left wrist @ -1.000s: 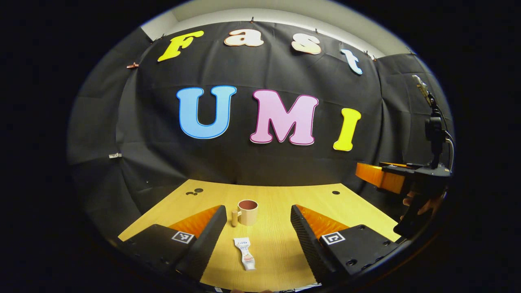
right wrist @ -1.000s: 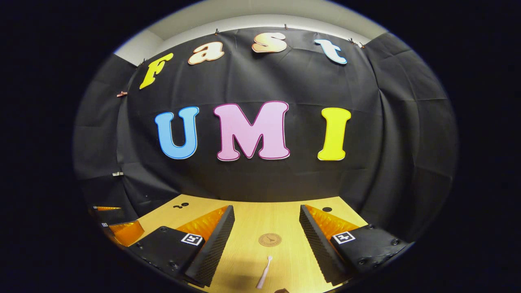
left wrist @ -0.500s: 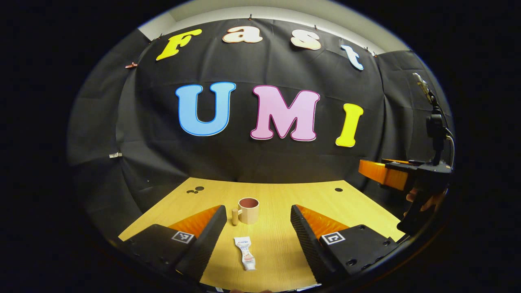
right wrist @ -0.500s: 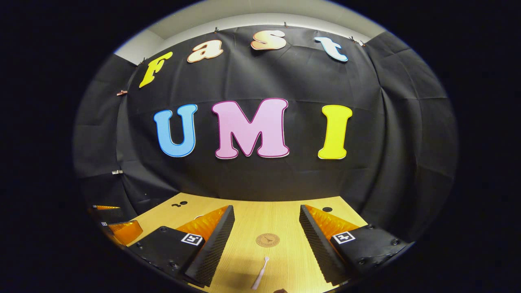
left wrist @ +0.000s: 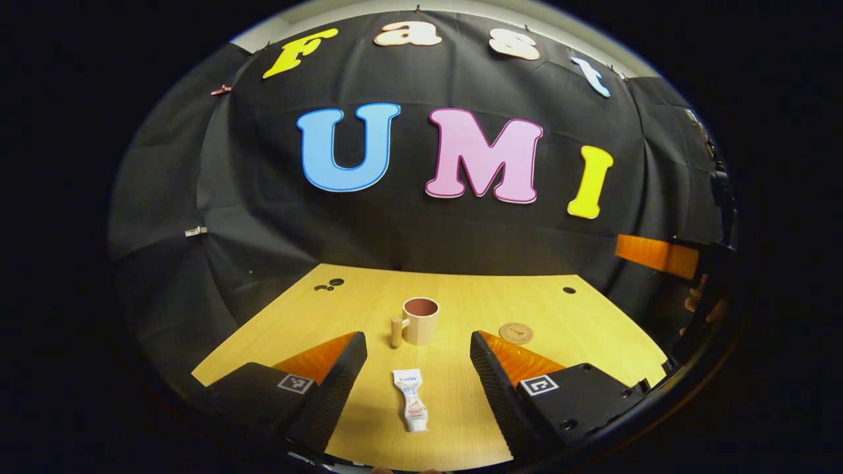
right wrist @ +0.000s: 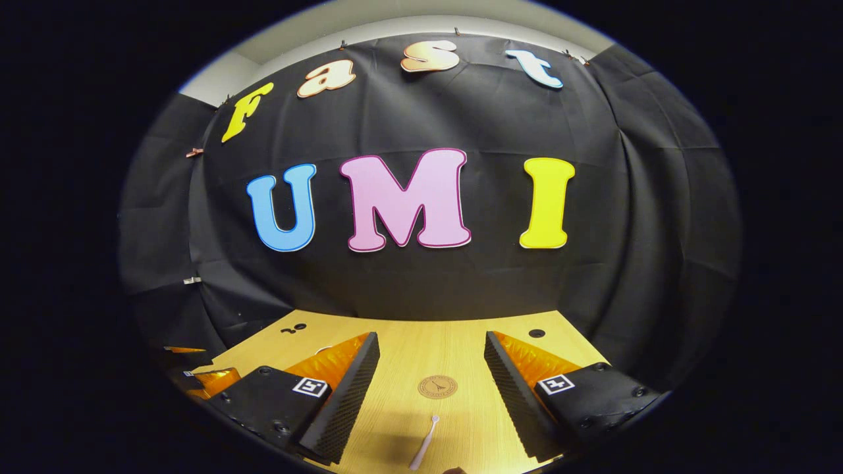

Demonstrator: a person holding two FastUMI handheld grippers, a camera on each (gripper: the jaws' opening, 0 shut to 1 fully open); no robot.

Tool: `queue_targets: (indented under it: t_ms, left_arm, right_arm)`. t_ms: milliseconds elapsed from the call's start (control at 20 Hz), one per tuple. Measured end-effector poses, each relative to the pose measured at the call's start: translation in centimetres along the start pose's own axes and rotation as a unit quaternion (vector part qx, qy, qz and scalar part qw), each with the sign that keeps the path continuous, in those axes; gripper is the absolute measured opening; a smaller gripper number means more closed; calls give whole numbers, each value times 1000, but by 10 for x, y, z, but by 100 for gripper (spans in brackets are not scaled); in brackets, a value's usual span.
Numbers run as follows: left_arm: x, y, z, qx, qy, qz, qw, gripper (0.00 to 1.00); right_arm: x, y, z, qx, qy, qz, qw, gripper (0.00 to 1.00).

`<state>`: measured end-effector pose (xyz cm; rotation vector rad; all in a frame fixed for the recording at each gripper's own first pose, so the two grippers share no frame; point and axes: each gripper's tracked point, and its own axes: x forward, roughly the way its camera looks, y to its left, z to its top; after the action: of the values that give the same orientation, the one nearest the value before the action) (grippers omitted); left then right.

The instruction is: Put the toothbrush and toothpaste on the desktop into the cup, then pick up the cup and place it on the coaster on the desktop.

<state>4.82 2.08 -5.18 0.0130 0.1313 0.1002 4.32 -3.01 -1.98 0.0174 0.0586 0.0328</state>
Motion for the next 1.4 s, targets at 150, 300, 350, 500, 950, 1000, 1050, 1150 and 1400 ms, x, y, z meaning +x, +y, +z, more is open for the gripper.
queue_targets:
  t_ms: [150, 300, 350, 500, 950, 1000, 1050, 1150, 1400]
  left_arm:
    - [17, 7, -9, 12, 3, 20, 1000, 98]
    - [36, 3, -37, 15, 39, 26, 999, 98]
    - [41, 2, -49, 7, 50, 25, 998, 98]
    - [60, -3, -87, -14, 87, 30, 996, 98]
    - [102, -1, -187, -13, 205, 60, 977, 98]
    - [107, 0, -193, -16, 214, 64, 974, 98]
    - [110, 0, -199, -18, 223, 68, 972, 98]
    - [115, 0, -211, -23, 245, 74, 967, 97]
    - [124, 4, -215, -29, 257, 76, 963, 89]
  right_arm:
    - [9, -6, -8, 3, 10, 6, 1000, 98]
    - [21, -7, -18, 9, 24, 21, 999, 98]
    - [25, -7, -22, 11, 29, 26, 999, 99]
    - [39, -9, -33, 12, 46, 37, 998, 99]
    - [69, -28, -74, 8, 100, 46, 994, 99]
    - [72, -31, -78, 13, 106, 44, 993, 99]
    - [75, -33, -84, 17, 113, 44, 992, 99]
    - [78, -36, -93, 23, 124, 44, 991, 99]
    - [69, -36, -131, 35, 163, 46, 985, 99]
